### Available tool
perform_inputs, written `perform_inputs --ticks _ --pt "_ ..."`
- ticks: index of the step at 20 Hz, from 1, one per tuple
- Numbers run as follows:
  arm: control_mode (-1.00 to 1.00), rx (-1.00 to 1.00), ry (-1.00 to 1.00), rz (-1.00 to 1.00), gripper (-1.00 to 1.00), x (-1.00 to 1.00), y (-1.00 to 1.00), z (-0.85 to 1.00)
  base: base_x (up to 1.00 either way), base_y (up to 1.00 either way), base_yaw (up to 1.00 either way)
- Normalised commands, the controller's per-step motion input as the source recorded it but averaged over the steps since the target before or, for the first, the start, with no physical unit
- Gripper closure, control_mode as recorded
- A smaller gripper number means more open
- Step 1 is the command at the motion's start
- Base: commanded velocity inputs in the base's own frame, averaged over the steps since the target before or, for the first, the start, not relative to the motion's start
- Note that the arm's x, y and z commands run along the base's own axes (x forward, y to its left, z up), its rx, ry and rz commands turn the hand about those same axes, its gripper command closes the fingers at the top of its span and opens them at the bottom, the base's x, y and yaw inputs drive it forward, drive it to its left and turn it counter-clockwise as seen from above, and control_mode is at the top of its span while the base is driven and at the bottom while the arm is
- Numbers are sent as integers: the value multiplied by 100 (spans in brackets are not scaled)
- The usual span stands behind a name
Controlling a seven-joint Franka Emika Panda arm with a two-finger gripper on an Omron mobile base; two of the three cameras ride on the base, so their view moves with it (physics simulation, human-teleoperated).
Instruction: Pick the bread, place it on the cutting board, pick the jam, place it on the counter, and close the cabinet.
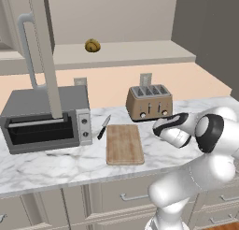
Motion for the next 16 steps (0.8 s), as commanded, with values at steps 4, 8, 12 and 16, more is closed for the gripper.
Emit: perform_inputs --ticks 4,8,12,16 --pt "-100 0 0 0 100 22 -14 -9 0 0 0" --pt "-100 0 0 0 100 20 -11 -13 0 0 0" --pt "-100 0 0 0 100 14 -9 -21 0 0 0" --pt "-100 0 0 0 100 10 -4 -28 0 0 0"
